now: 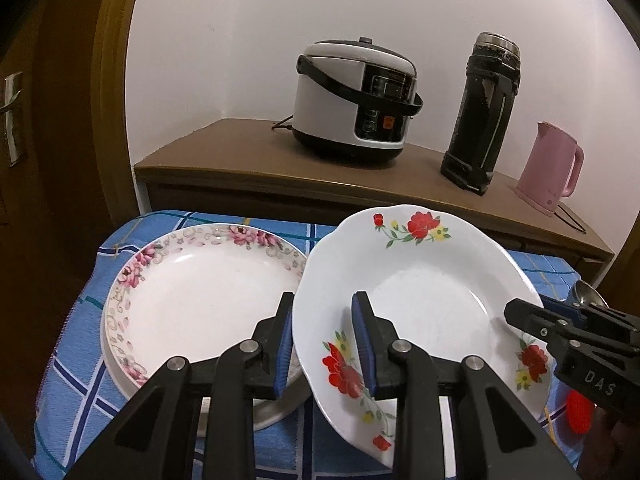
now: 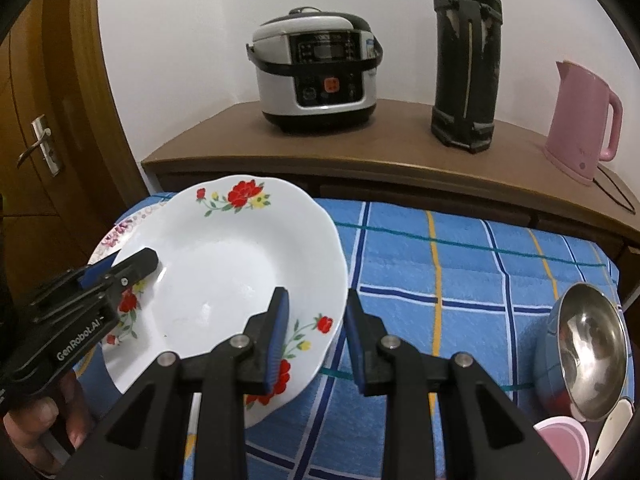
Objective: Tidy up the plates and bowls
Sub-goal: 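Lift the red-flower plate with both grippers toward the plate stack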
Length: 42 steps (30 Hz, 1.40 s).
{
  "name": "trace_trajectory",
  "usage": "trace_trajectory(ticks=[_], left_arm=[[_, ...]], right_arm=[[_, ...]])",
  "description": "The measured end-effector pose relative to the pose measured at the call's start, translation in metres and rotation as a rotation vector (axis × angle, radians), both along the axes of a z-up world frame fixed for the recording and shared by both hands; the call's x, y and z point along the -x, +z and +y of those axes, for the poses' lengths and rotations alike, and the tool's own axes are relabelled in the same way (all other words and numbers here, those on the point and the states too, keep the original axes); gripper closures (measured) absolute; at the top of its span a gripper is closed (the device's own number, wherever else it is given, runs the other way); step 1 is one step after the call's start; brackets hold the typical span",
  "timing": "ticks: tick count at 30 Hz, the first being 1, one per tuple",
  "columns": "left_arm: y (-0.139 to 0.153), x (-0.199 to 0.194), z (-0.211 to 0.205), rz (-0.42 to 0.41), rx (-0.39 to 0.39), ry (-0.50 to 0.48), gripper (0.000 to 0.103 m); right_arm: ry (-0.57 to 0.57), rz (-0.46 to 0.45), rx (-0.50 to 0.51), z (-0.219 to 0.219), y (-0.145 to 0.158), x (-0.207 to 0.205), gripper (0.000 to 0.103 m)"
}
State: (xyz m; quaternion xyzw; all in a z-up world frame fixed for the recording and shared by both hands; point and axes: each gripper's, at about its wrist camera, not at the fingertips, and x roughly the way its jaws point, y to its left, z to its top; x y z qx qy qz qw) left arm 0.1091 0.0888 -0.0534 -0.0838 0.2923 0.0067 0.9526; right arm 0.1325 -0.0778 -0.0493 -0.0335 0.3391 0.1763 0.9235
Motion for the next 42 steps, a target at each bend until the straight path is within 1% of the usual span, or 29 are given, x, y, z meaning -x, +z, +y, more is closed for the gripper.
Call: trace_trajectory(ticks=[6, 13, 27, 37, 42], left_arm=[[0.002, 0.001, 0.007, -0.006, 0.0, 0.02, 0.072], [0.007, 0.004, 0.015, -0.023, -0.009, 0.041, 0.072], [0.018, 0.008, 0.03, -0.053, -0.01, 0.082, 0.072], [0.031, 0.011, 0.052, -0.074, -0.03, 0.125, 0.072], [0.034, 0.011, 0.06, -0.078, -0.034, 0.144, 0.072]], right_arm=[[0.02, -0.028, 0.003, 0.007, 0.003, 0.001, 0.075], [0.04, -0.038, -0.001, 0.013, 0.003, 0.001, 0.075], [0.078, -0.096, -0.005, 0.026, 0.015, 0.005, 0.075], [0.12, -0.12, -0.017, 0.048, 0.023, 0.003, 0.075], [0.135, -0.119, -0.021, 0.057, 0.022, -0.002, 0.075]])
